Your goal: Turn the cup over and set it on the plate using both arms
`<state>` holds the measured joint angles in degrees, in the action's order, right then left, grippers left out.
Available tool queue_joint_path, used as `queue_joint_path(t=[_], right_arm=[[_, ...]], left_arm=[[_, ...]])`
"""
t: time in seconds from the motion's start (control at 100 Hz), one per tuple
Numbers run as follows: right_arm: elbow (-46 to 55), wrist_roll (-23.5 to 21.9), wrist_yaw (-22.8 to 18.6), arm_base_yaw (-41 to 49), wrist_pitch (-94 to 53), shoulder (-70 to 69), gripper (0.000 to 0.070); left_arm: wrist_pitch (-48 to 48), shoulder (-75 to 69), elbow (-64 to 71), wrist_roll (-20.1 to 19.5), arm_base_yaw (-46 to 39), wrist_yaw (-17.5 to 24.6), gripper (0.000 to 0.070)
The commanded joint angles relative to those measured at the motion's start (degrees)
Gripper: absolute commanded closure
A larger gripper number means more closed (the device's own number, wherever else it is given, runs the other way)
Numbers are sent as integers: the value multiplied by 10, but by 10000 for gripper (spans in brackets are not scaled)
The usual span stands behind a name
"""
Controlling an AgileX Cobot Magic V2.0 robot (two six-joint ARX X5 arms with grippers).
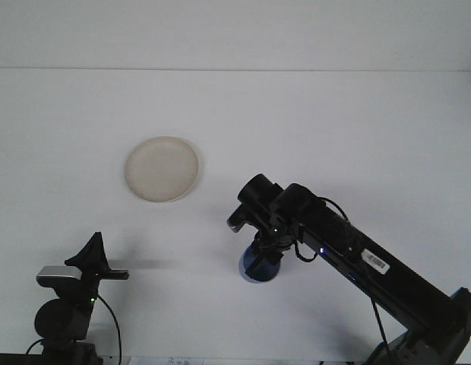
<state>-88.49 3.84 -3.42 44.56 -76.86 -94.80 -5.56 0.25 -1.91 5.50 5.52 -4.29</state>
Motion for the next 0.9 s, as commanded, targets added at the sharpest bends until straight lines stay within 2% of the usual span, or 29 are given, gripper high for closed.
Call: queue_joint_path(t=[0.0,0.37,0.42,0.52,0.57,0.89], right_arm=[[-16,0,-2,11,-13,-20,698],[-16,2,-2,17,-12,-70,692],[-16,3,-2,17,-8,-70,643],[-16,3,-2,19,0,-70,450],[-16,3,-2,19,-1,-70,391],[-38,25,-2,12,-15,-55,382]], left_arm=[[-5,0,11,3,0,2,688],[-5,0,11,3,0,2,688],[-5,0,11,3,0,2,688],[-5,0,11,3,0,2,688],[-5,-1,11,3,0,2,688],[-5,0,11,3,0,2,688]])
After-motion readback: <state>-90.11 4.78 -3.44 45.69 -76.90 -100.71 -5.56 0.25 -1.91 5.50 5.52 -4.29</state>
